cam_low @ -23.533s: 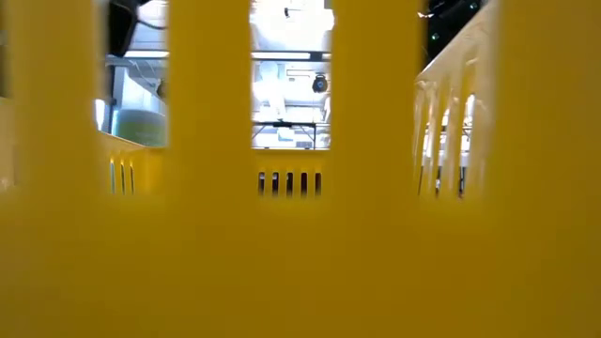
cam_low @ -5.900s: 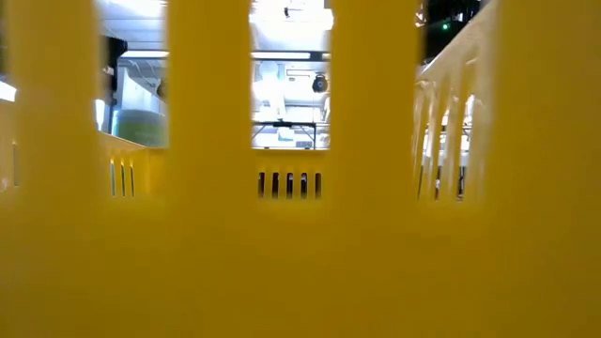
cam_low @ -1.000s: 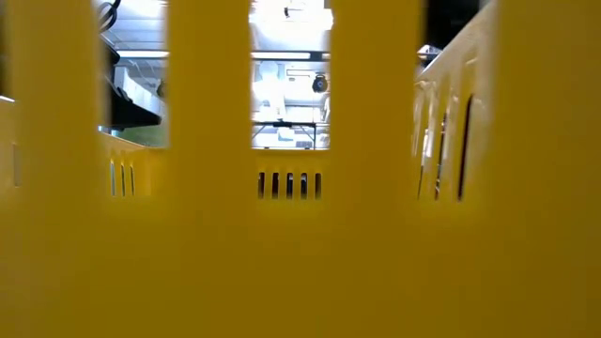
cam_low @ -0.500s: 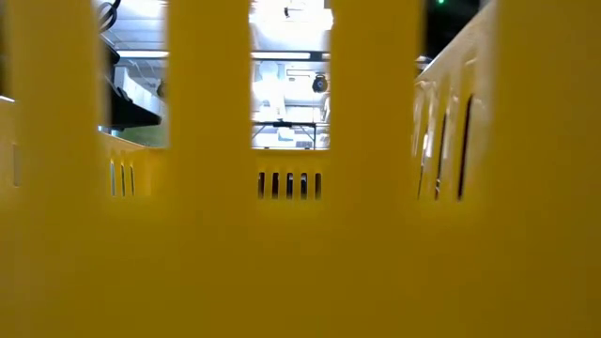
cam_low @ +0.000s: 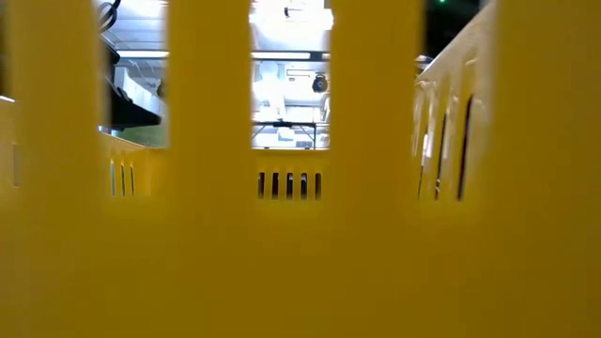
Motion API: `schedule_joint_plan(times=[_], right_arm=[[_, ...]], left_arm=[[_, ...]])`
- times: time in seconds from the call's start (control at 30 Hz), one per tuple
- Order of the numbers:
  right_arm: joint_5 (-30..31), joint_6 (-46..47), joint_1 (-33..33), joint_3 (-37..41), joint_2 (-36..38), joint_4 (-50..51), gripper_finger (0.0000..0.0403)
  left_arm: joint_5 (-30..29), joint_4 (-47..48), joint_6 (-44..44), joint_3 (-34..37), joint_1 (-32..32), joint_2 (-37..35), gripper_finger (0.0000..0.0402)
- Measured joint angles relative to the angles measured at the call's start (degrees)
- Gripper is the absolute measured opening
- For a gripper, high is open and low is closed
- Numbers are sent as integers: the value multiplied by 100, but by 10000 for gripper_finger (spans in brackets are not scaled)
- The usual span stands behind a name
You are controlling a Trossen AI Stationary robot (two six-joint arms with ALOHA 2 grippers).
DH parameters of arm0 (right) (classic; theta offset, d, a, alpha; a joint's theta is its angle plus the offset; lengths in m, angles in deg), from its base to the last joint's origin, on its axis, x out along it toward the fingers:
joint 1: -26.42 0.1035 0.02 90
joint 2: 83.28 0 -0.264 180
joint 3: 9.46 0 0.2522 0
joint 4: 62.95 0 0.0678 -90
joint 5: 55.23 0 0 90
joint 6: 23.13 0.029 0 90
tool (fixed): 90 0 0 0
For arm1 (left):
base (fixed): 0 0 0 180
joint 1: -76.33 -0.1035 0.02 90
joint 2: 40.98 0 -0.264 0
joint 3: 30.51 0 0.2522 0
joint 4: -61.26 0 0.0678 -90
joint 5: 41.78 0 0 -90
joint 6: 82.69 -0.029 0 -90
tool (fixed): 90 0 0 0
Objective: Pick & Place Travel size toiletries
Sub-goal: Put the green shampoo bottle into the bottom black bin
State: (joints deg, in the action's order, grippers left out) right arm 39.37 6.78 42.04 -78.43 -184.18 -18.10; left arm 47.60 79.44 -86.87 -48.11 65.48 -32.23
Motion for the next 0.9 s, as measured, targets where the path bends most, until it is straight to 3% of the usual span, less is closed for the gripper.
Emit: schedule_joint_plan(times=[0.47,0.9], right_arm=[[-12,33,-90,-209,142,34,169],[147,-250,-446,-1506,153,383,168]], left_arm=[[0,0,2,0,0,0,6],[0,0,-1,0,0,0,6]])
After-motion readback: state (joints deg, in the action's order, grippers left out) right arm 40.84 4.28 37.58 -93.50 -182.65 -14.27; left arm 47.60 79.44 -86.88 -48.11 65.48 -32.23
